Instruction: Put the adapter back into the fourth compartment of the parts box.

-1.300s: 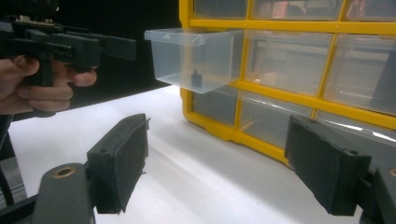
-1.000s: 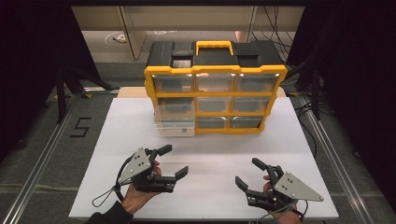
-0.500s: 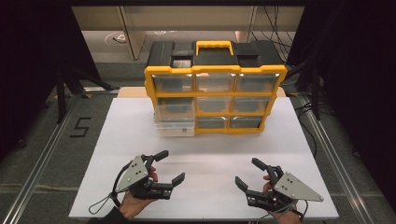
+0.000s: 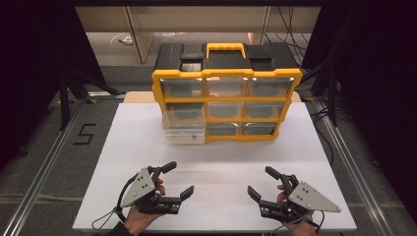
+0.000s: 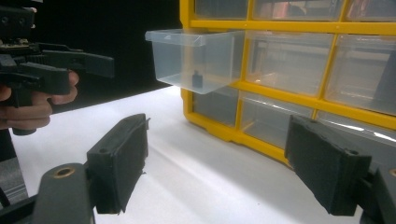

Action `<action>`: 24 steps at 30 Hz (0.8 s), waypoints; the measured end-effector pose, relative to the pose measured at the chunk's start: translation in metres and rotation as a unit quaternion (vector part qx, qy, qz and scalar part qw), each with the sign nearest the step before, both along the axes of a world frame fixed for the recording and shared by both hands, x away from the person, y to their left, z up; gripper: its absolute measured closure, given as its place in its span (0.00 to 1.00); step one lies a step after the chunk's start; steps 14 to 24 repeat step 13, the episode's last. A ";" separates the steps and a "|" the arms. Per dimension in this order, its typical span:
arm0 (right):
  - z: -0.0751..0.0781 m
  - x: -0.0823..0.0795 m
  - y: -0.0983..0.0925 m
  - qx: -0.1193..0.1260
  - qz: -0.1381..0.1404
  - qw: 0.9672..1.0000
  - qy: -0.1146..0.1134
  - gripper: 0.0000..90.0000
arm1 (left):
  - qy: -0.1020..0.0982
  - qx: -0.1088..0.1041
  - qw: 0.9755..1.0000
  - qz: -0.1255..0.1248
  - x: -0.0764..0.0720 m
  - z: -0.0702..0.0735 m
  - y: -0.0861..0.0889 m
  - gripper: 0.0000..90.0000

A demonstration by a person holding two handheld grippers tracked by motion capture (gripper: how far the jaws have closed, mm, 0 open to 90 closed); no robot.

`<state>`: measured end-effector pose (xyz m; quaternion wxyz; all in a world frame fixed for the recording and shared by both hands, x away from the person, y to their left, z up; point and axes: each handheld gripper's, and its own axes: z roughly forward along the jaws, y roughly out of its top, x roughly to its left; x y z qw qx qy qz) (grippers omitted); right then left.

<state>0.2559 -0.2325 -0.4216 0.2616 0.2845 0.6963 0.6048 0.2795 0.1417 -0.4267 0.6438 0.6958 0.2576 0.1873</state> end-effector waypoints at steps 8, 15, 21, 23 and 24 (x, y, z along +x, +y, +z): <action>0.000 0.000 0.000 -0.001 0.000 1.000 0.000 0.25 | 0.005 0.001 1.000 -0.001 0.001 -0.002 -0.001 0.13; 0.000 0.000 0.000 -0.001 0.000 1.000 0.000 0.25 | 0.003 0.001 1.000 -0.003 0.001 -0.002 -0.001 0.13; 0.000 0.000 0.000 -0.001 0.000 1.000 0.000 0.25 | 0.003 0.001 1.000 -0.003 0.001 -0.002 -0.001 0.13; 0.000 0.000 0.000 -0.001 0.000 1.000 0.000 0.25 | 0.003 0.001 1.000 -0.003 0.001 -0.002 -0.001 0.13; 0.000 0.000 0.000 -0.001 0.000 1.000 0.000 0.25 | 0.003 0.001 1.000 -0.003 0.001 -0.002 -0.001 0.13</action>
